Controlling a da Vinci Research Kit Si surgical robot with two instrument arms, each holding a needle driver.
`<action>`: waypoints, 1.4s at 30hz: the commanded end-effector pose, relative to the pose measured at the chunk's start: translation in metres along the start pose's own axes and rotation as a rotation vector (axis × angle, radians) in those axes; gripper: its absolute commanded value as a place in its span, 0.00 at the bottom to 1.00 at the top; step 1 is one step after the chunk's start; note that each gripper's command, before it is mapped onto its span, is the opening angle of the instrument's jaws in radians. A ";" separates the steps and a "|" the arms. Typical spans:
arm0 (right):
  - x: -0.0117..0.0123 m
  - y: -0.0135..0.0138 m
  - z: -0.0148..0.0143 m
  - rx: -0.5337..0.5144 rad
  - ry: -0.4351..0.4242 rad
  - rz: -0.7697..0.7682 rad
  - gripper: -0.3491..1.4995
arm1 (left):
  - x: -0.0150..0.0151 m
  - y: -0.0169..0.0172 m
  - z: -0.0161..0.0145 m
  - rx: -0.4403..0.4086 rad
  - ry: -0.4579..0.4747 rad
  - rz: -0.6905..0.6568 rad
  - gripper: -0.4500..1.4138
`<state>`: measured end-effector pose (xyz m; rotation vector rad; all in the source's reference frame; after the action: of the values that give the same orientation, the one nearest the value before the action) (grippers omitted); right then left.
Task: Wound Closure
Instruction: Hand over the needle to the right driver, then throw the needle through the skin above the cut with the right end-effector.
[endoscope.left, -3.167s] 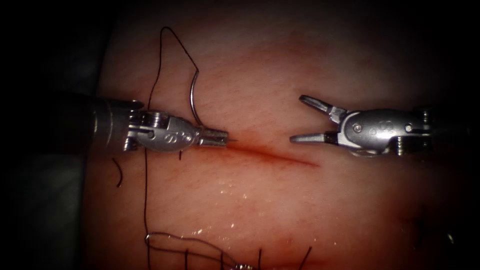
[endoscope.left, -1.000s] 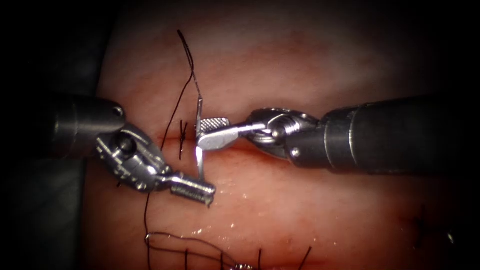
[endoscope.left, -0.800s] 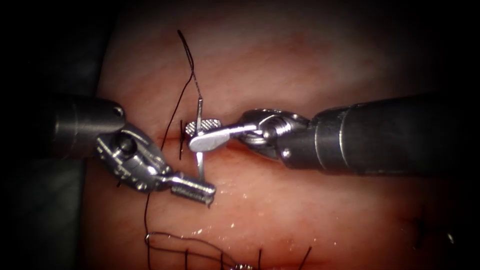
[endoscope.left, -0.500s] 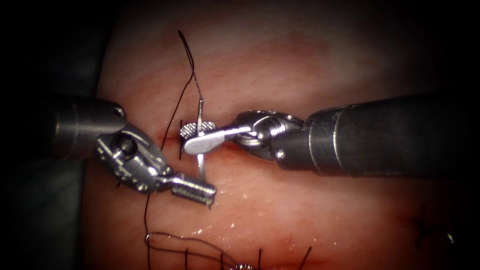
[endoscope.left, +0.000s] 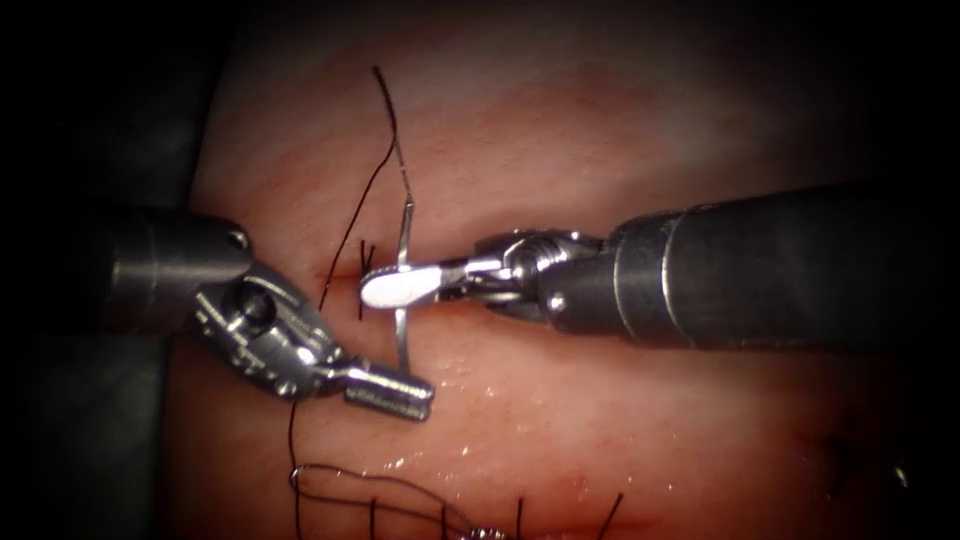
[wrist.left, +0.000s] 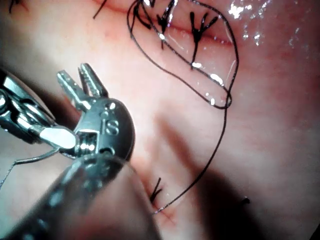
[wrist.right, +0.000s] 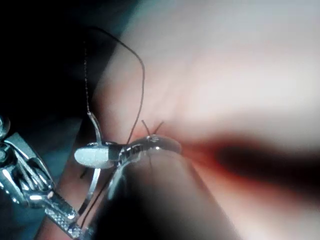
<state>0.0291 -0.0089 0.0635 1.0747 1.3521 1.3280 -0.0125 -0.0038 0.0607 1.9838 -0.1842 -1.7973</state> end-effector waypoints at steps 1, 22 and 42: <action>0.0001 0.0005 0.0001 0.004 0.002 -0.020 0.00 | -0.0007 0.0000 0.0005 0.000 0.004 -0.018 0.59; 0.0034 0.0018 -0.0024 -0.317 0.033 -0.922 0.00 | -0.0032 0.0017 0.0008 0.186 -0.532 -0.484 0.37; 0.0047 0.0051 -0.0007 -0.412 -0.017 -1.283 0.00 | -0.0097 0.0048 0.0007 0.305 -0.761 -0.665 0.00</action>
<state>0.0269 -0.0044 0.0680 -0.1565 1.2624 0.5317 -0.0131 -0.0044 0.0712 1.5086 -0.0237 -3.0736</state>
